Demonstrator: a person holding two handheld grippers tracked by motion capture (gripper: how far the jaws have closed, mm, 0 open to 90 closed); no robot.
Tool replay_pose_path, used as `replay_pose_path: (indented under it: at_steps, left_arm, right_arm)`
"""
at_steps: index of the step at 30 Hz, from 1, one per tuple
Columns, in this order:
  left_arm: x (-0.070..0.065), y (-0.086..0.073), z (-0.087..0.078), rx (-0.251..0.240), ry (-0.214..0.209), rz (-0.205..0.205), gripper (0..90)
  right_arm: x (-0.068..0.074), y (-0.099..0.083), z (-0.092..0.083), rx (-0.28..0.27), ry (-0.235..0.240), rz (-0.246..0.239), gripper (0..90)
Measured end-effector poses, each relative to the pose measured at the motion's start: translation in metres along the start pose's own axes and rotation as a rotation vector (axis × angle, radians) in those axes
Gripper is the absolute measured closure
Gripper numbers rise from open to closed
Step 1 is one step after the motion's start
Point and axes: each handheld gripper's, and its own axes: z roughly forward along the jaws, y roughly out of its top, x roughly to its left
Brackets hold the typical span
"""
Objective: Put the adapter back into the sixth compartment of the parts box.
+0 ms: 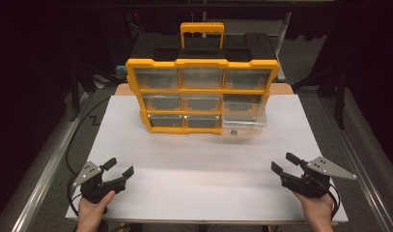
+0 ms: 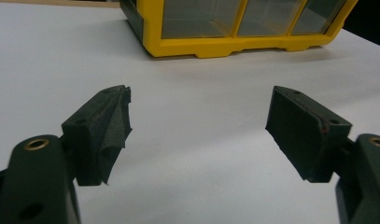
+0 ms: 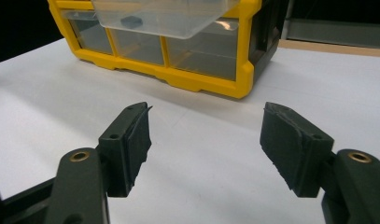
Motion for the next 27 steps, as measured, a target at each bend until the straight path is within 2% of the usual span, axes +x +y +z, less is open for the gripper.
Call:
replay_pose_path:
  at_steps: [13,16,27]
  left_arm:
    - [0.0,0.0,0.0,-0.001,0.002,-0.003,22.8]
    - [0.0,0.0,0.0,0.0,0.002,-0.003,22.8]
    - [0.0,0.0,0.0,-0.002,0.001,-0.001,22.8]
  right_arm:
    - [-0.006,-0.016,0.0,-0.008,-0.024,0.026,32.4]
    - [-0.006,-0.02,0.0,-0.006,-0.037,0.019,32.0]
    - [-0.006,-0.028,-0.004,-0.038,-0.041,0.041,29.5]
